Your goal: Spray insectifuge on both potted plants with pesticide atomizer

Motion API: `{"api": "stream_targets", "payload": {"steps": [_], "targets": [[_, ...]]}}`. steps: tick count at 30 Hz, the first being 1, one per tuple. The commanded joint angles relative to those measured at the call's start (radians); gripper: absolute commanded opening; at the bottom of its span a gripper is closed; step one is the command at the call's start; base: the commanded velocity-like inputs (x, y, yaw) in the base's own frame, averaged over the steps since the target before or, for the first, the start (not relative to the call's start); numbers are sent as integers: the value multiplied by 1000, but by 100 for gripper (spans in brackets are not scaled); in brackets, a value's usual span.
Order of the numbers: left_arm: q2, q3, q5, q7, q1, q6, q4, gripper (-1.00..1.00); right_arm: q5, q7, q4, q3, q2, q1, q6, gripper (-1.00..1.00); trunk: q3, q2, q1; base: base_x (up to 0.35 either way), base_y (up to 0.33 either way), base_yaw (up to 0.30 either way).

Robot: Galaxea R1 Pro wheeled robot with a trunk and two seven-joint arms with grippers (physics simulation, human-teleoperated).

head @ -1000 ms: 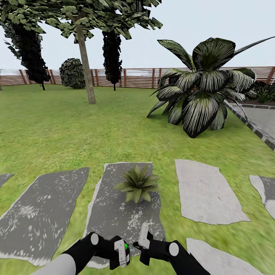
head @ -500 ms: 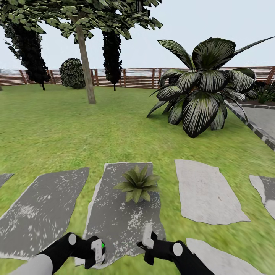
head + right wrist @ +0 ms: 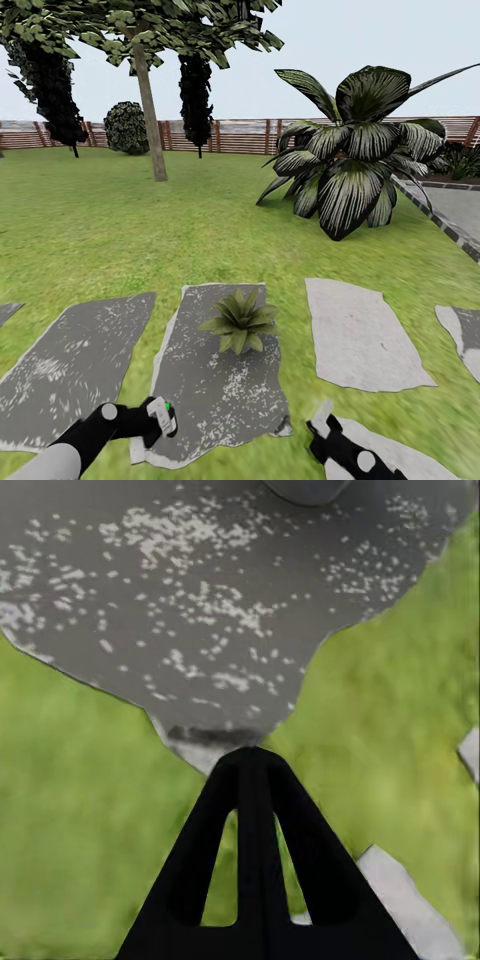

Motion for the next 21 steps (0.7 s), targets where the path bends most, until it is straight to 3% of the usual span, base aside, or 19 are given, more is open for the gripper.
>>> {"api": "stream_targets", "payload": {"steps": [1,3,5,6,8,9,14,17,21], "targets": [[-1,19,-7,9,0,-4,-1,-100,5,-40,28,-36,-11,-1,-4,-100,-1,0,0,0,0,0],[-1,43,-7,29,0,2,0,-100,4,-138,86,-65,-23,0,-4,-100,-1,0,0,0,0,0],[-4,77,-7,53,0,33,0,-100,0,-279,156,-80,-29,1,-5,-100,-1,0,0,0,0,0],[-8,100,-7,71,0,67,-2,-100,-16,-370,192,-84,-30,1,-5,100,-1,0,0,0,0,0],[-10,119,-7,92,0,98,-5,-100,-51,-450,224,-86,-30,2,-5,100,-1,0,0,0,0,0],[-12,132,-7,112,-1,118,-7,-100,-106,-504,249,-87,-31,2,-6,100,-1,0,0,0,0,0],[-19,183,-5,173,-8,150,-10,-100,-305,-554,277,-87,-42,3,-4,100,-1,0,0,0,0,0],[-28,228,-2,222,-12,201,-11,-100,-368,-560,282,-87,-57,3,-3,100,-1,0,0,0,0,0],[-61,242,18,237,-34,298,-12,-100,-434,-560,284,-87,-69,5,-3,100,-1,0,0,0,0,0]]}}
